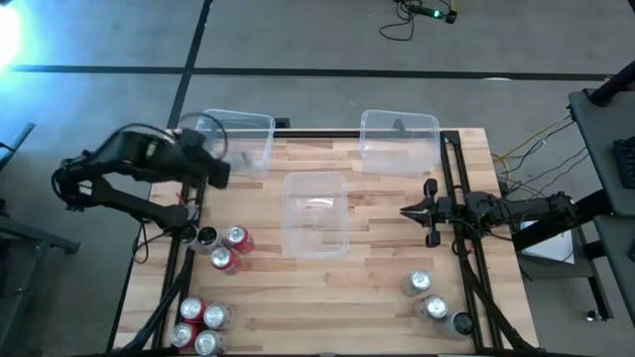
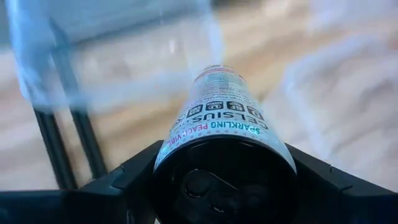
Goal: Sort soda cans
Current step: Put the white-pink soda can into the left transparent bin
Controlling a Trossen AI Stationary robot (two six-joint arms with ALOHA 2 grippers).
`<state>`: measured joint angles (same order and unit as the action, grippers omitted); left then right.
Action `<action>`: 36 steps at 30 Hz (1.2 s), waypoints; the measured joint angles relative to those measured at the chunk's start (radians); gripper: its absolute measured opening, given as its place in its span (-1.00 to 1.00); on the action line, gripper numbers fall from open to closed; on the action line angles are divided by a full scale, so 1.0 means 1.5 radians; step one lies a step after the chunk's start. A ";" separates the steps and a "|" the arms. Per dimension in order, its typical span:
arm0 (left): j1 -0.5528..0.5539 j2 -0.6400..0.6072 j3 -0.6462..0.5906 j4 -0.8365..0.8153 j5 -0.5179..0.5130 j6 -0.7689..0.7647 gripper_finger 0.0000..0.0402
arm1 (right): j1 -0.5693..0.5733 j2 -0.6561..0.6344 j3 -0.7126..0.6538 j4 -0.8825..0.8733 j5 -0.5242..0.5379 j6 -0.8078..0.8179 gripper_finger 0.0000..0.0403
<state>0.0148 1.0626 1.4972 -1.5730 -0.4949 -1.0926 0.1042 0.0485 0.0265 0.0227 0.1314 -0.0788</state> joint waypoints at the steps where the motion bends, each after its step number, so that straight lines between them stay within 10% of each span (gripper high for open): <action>1: 0.000 0.000 0.021 0.000 -0.036 -0.001 0.24 | 0.000 0.000 0.000 0.000 0.000 0.000 -0.86; 8: 0.055 0.005 0.104 0.006 -0.205 -0.005 0.24 | 0.000 0.000 0.000 0.000 0.000 0.000 -0.86; 23: 0.538 0.213 0.145 0.036 0.164 0.315 0.24 | 0.000 0.000 0.000 0.000 0.000 0.000 -0.86; 36: 0.589 0.404 0.225 0.033 0.210 0.374 0.24 | 0.000 0.000 0.000 0.000 0.000 0.000 -0.86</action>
<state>0.8990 1.6680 1.8353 -1.5239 -0.1801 -0.5316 0.1040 0.0483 0.0261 0.0227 0.1313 -0.0792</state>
